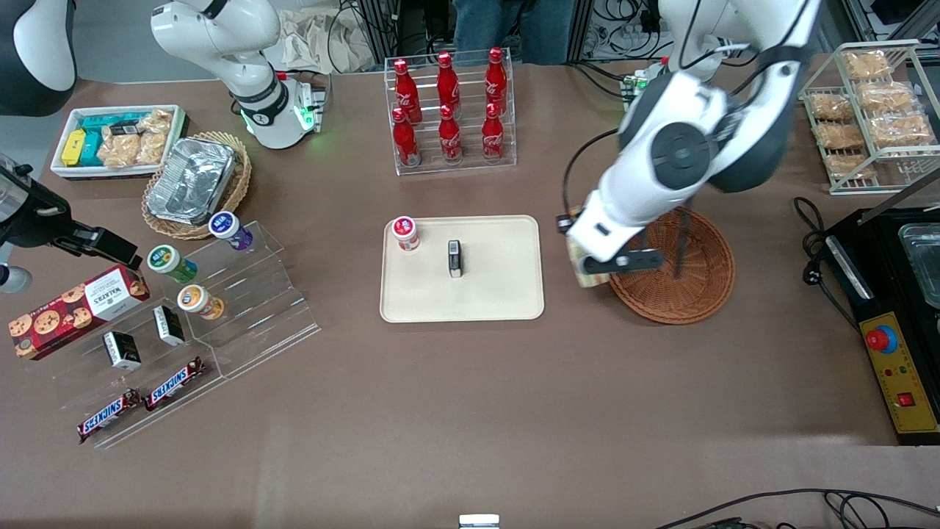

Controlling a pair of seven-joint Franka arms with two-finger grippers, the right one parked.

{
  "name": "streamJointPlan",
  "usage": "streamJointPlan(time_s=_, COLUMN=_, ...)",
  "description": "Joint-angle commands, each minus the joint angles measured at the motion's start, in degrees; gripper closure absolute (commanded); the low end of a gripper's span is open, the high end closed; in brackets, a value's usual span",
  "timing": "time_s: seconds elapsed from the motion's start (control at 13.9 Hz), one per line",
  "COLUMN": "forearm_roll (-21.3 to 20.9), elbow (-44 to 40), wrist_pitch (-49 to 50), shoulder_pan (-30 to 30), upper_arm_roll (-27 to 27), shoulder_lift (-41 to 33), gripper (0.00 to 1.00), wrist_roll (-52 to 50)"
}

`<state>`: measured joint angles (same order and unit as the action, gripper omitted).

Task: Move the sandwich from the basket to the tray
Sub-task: 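Carry the held sandwich over the basket toward the white tray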

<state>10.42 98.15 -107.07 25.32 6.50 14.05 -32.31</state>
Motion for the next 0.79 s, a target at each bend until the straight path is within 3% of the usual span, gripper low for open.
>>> streamJointPlan(time_s=0.0, forearm_roll=1.2, elbow=-0.5, wrist_pitch=-3.7, shoulder_pan=2.1, upper_arm_roll=1.0, shoulder_lift=2.1, gripper=1.00, wrist_roll=0.8)
streamJointPlan(time_s=0.29, forearm_roll=4.4, elbow=0.0, wrist_pitch=-8.4, shoulder_pan=3.3, upper_arm_roll=2.3, shoulder_lift=7.7, gripper=1.00, wrist_roll=1.8)
streamJointPlan(time_s=0.72, forearm_roll=3.6, elbow=13.5, wrist_pitch=-28.5, shoulder_pan=6.7, upper_arm_roll=2.2, shoulder_lift=8.3, gripper=1.00, wrist_roll=5.0)
